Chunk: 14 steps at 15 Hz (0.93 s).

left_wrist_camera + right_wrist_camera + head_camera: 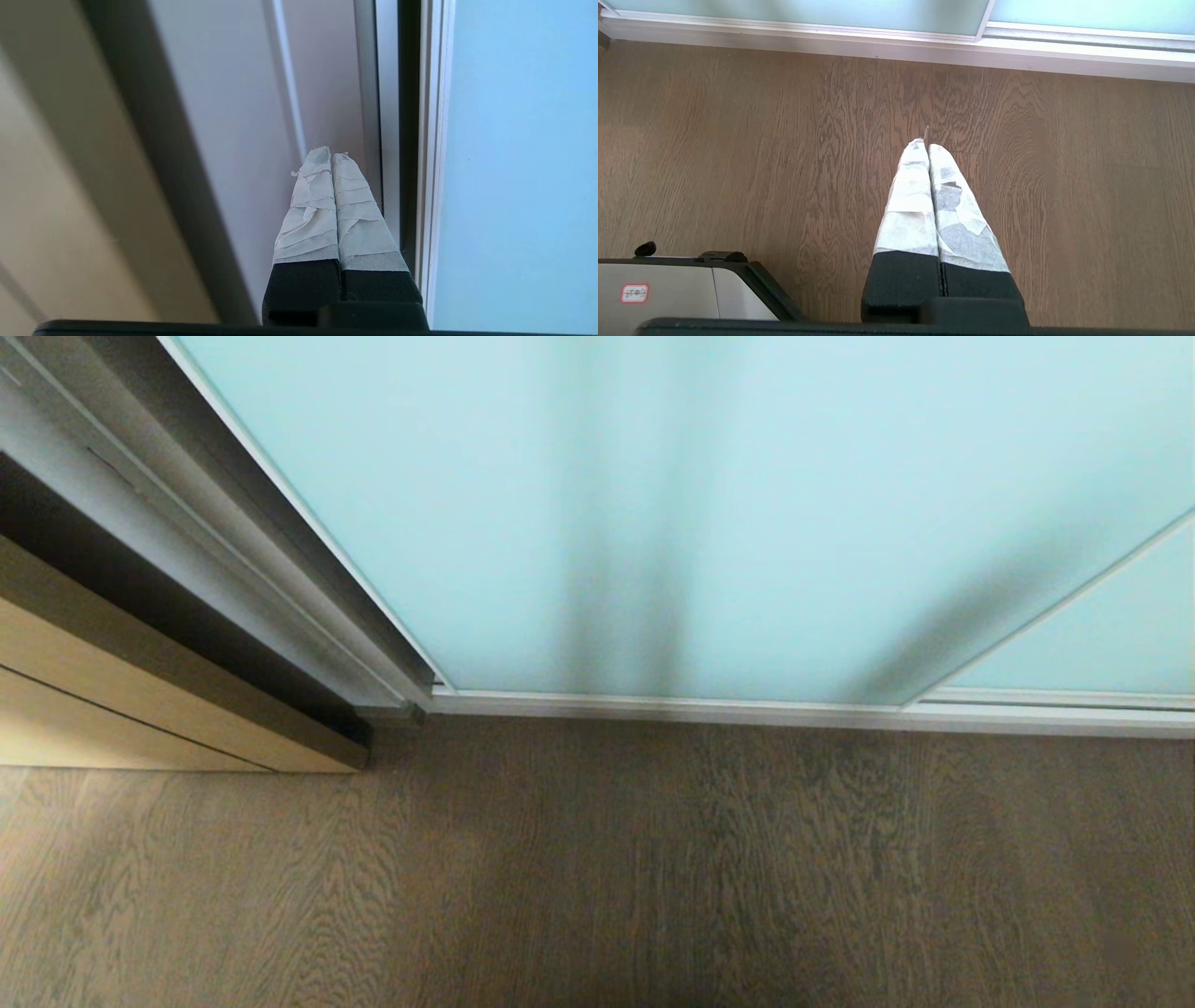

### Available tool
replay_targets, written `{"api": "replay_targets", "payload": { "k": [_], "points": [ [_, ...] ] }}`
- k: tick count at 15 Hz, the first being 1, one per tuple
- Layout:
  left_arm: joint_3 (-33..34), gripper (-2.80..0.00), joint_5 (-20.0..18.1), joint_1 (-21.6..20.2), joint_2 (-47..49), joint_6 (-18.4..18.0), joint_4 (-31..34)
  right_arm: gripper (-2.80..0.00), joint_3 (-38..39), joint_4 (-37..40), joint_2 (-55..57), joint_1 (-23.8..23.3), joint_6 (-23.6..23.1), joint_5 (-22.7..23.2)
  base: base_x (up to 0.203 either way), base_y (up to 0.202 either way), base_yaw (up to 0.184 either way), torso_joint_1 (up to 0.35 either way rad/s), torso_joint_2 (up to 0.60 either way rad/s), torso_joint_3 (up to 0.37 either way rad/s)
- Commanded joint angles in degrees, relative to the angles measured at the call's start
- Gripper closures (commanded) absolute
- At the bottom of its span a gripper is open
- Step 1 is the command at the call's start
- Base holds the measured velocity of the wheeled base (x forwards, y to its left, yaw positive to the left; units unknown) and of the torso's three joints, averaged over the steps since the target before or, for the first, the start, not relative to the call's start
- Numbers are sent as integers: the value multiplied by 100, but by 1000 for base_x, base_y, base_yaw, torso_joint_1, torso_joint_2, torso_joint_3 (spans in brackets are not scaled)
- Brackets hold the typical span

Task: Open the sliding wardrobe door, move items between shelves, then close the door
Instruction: Open the door

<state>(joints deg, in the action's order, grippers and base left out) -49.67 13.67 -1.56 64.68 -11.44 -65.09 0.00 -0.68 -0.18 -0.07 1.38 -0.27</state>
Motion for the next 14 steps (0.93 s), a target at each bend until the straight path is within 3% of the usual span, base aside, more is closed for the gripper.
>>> {"api": "replay_targets", "payload": {
  "k": [1,9,14],
  "points": [
    [-38,0,-2,-2,628,51,-216,0,0,-2,18,-1,2,0,0,0,0,0,0,0],
    [-729,0,-65,5,1636,381,-308,0,0,-2,18,-1,2,0,0,0,0,0,0,0],
    [-921,0,-75,147,2153,375,-843,0,0,-2,18,1,2,0,0,0,0,0,0,0]
  ]
}}
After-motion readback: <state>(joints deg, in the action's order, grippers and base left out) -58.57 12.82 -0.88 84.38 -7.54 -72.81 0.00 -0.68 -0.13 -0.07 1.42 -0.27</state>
